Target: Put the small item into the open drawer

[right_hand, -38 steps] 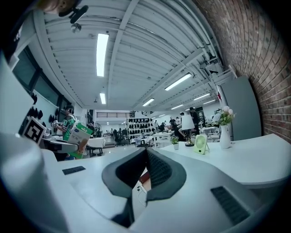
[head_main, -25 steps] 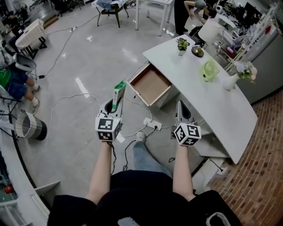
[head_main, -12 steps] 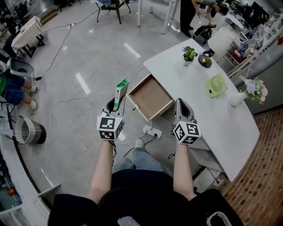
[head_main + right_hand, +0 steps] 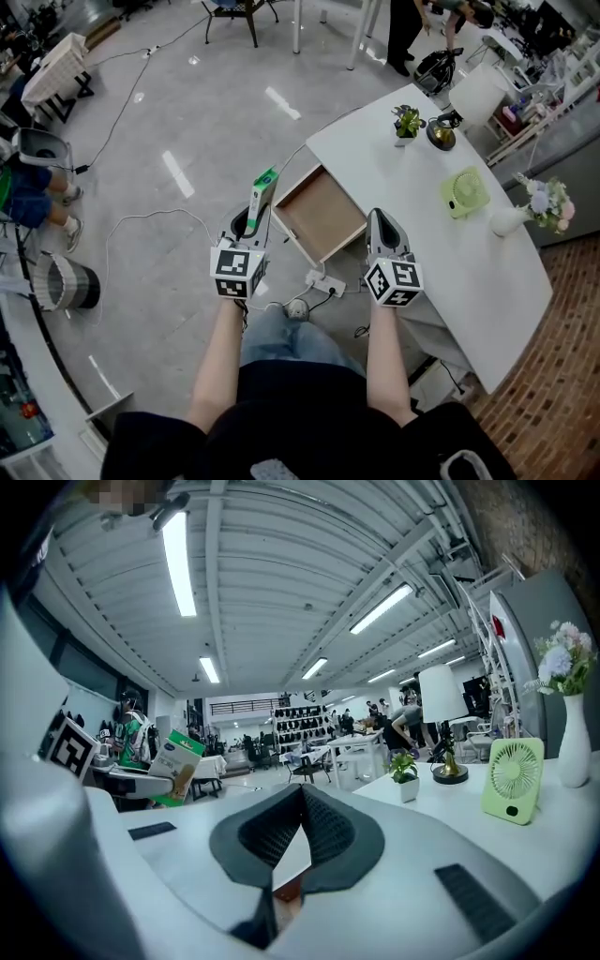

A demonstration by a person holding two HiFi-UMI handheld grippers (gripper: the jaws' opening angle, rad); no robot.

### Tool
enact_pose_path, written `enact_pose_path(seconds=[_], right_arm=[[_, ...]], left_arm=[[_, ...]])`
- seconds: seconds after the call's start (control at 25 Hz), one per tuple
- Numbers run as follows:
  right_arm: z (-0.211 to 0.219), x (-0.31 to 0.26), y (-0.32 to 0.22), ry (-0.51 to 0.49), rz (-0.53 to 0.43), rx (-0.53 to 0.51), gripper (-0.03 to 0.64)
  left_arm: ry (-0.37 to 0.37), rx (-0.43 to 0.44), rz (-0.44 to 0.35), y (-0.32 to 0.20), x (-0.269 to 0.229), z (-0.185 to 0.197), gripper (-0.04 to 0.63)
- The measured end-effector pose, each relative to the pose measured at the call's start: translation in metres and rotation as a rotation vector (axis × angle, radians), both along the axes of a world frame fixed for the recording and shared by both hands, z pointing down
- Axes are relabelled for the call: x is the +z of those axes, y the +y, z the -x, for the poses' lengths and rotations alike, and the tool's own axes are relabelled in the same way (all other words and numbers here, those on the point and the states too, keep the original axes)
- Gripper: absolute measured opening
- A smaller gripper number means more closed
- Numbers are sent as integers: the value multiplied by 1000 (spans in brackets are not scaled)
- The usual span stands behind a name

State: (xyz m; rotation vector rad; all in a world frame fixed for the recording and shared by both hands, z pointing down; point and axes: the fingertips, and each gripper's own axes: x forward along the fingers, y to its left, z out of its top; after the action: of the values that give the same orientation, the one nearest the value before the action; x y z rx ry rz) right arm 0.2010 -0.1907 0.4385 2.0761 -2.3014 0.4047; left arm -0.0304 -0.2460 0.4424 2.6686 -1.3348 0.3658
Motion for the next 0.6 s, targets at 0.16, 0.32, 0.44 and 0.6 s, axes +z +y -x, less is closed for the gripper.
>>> enact_pose_path(seconds=[0.16, 0.32, 0.44, 0.6], right_arm=[[3, 0, -11, -2, 6, 16, 2], [6, 2, -22, 3, 20, 33, 2], [6, 7, -32, -3, 31, 43, 2], [8, 24, -46, -11, 61, 52, 2]], left_arm=[[-6, 26, 18, -12, 4, -1, 81], [-12, 54, 32, -26, 7, -3, 81], [-12, 71, 37, -38, 9, -9, 81], [-15, 108, 74, -51, 29, -21, 81]])
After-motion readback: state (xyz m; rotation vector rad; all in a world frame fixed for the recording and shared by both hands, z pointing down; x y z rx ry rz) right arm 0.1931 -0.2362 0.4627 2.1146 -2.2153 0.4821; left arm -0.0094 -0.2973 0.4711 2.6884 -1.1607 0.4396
